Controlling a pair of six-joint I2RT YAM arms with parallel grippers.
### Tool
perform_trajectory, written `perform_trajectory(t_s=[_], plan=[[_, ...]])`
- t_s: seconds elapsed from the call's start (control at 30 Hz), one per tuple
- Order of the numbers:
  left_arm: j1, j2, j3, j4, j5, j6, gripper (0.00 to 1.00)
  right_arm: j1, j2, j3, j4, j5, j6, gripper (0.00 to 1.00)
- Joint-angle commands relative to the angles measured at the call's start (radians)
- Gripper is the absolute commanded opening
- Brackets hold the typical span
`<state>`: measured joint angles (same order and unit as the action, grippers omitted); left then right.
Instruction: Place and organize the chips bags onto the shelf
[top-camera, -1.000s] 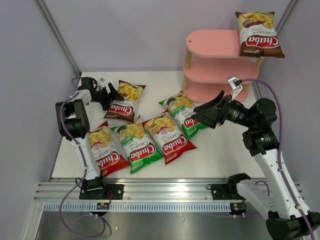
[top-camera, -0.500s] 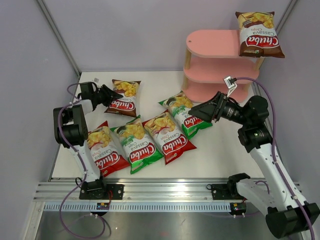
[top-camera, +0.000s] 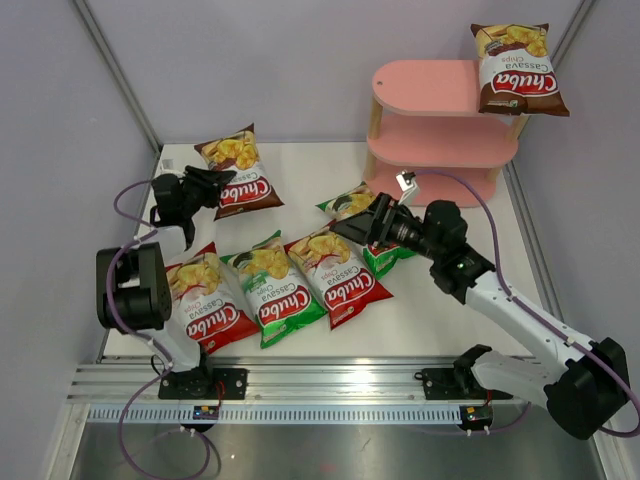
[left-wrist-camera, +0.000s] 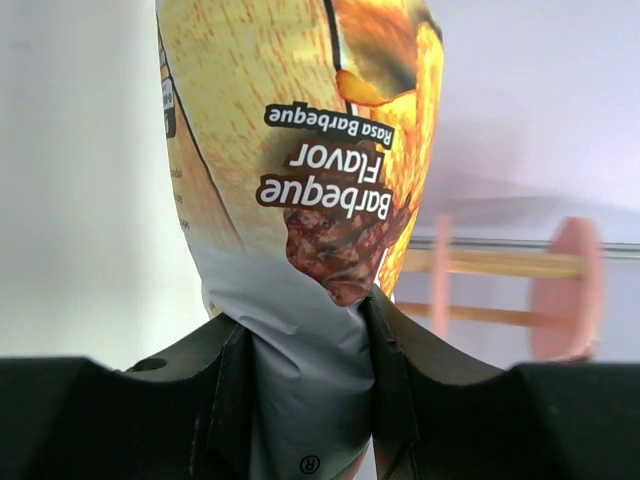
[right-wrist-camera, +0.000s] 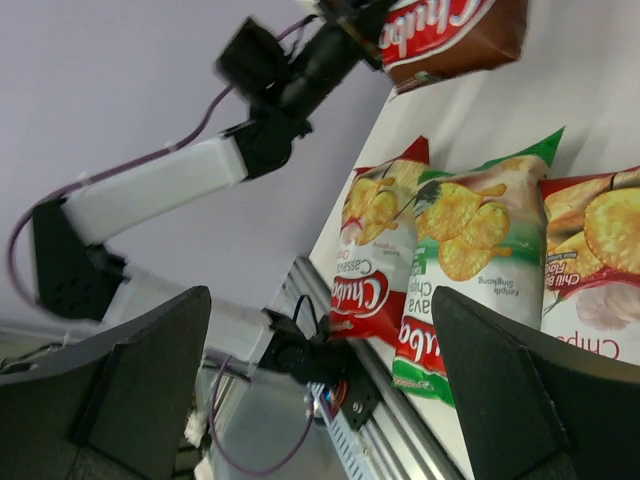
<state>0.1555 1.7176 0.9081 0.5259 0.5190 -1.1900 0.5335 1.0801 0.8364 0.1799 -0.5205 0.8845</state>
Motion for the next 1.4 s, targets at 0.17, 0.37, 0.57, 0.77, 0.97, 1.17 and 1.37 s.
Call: perform_trajectory(t_s=[0.17,0.37,0.57,0.77,0.97,1.17,1.37], plan=[[-0.242,-0.439,-0.144,0.221,-0.402,-0.253,0.25,0.247,0.090,-0.120,0.460,0.510,-0.030,0.99],[-0.453,-0.628,-0.187,0.132,-0.689,-0.284,0.25,0.290,0.167,-0.086,0.578,0.531,-0.177,0.99],[-0.543,-0.668,-0.189,0.141,-0.694,-0.402,0.24,0.289,0.152,-0.085,0.688,0.470,-0.320,0.99],[-0.640,-0.702,-0.199,0.181,-0.709,-0.435,0.22,0.290,0.156,-0.048,0.694,0.491,-0.381,0.99],[-0.729,-0.730,-0.219,0.190,-0.740,-0.451,0.23,0.287,0.176,0.029,0.681,0.484,-0.421,1.00],[-0.816,-0.722,-0.258,0.263,-0.746,-0.485,0.22,0.287,0.187,0.073,0.653,0.525,-0.420,0.99],[-0.909,-0.713,-0.273,0.272,-0.749,-0.473,0.22,0.276,0.172,0.084,0.606,0.607,-0.394,0.97]])
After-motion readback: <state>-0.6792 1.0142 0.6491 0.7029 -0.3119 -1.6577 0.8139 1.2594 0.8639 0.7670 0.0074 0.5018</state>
